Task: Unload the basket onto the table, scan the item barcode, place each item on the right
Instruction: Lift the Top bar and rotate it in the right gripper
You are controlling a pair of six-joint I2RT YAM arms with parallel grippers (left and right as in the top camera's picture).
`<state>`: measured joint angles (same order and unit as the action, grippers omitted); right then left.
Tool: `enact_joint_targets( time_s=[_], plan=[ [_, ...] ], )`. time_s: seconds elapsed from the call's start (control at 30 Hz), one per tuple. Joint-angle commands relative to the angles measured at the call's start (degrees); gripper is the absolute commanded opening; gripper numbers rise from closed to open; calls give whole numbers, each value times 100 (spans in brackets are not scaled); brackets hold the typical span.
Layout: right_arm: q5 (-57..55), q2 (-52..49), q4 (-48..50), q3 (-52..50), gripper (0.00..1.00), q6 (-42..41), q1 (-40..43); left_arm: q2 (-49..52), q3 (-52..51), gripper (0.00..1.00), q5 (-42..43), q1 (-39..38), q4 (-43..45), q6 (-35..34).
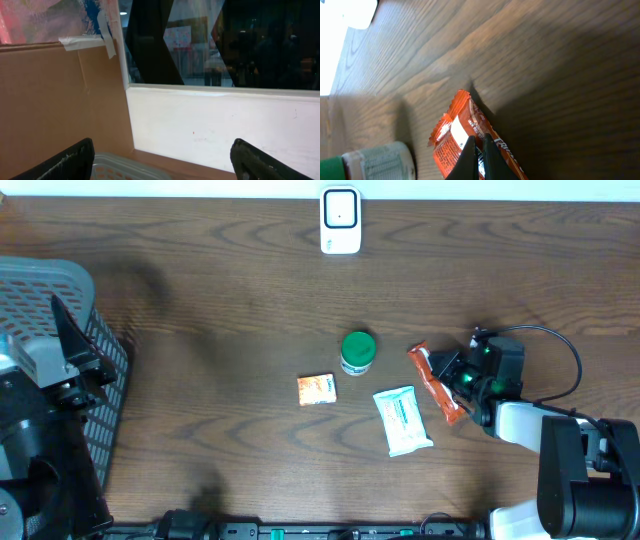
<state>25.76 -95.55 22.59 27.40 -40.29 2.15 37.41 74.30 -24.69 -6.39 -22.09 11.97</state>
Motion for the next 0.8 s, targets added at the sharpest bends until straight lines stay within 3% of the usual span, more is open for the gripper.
enact_joint_targets(
  time_s=[0.0, 0.17, 0.27, 0.33, 0.5, 0.77],
  plan=[
    [675, 50, -103, 9, 1, 136, -59, -7, -22, 87, 28, 39, 31, -28],
    [1126, 1115, -442, 85, 1, 131, -61, -7, -22, 87, 28, 39, 31, -28],
    [1008, 1932, -1156, 85, 2, 201, -61, -7, -22, 87, 28, 39, 33, -28],
    [710, 2479, -2153, 85, 2, 424, -79, -7, -22, 87, 31, 39, 39, -28],
    [50, 2636, -4052, 22, 1, 802, -275, -9, -22, 87, 31, 39, 76, -28],
    [-813, 2496, -4332, -439, 1, 654, -398, -9, -22, 88, 28, 39, 103, -28]
  ],
)
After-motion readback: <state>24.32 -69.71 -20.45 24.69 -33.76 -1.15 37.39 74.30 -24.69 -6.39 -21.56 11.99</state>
